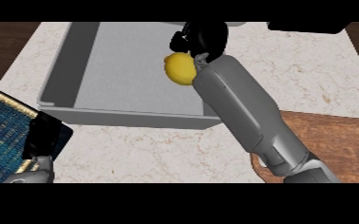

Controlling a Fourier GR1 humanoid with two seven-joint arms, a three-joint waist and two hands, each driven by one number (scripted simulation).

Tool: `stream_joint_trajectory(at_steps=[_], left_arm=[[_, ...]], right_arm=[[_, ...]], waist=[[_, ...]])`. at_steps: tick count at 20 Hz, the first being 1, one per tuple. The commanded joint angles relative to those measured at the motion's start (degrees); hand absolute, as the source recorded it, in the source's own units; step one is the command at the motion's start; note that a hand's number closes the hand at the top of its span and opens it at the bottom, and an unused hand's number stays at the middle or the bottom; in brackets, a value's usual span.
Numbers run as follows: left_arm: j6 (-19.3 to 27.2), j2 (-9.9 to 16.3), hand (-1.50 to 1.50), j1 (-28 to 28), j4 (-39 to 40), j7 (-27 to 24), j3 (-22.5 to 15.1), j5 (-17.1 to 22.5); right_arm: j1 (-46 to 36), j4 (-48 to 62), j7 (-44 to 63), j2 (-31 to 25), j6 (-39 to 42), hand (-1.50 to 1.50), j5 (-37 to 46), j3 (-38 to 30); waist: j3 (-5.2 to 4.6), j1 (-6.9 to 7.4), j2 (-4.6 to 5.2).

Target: Pick the lemon from the cutting board and place it in the cardboard box

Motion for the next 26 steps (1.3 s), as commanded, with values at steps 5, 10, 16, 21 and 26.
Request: stream_joint_trajectory(at_steps=[5, 10, 16, 21, 26], left_arm=[[0.0, -3.2, 0.0, -0.6, 0.6, 0.4, -4.6, -2.0], [0.4, -3.2, 0.0, -1.0, 1.1, 1.8, -3.5, -1.8], [-1.3, -1.2, 0.0, 0.8, -1.5, 1.7, -1.5, -0.2], [-1.2, -0.1, 0.0, 1.7, -1.4, 2.3, 0.6, 0.1], [1.0, -2.6, 0.0, 3.4, -0.2, 1.8, 0.1, -1.0]], right_arm=[[-7.1, 16.1, -6.6, 0.1, -12.4, -1.5, -8.2, -1.3], [-5.7, 14.4, -11.0, 0.1, -28.1, -1.5, -9.9, -2.9], [-2.7, 10.1, -18.1, 0.1, -40.9, -1.5, -15.2, -6.6], [-1.2, 5.3, -21.4, 0.0, -44.2, -1.5, -15.9, -11.5], [11.6, -7.3, -22.3, -4.2, -42.5, -1.5, -15.9, -11.7]], waist=[[-0.31, 0.66, 0.61], [-0.28, -0.33, 0.54], [-0.22, -1.63, -0.16], [-0.26, -4.36, -0.99], [-0.26, -7.32, -1.77]])
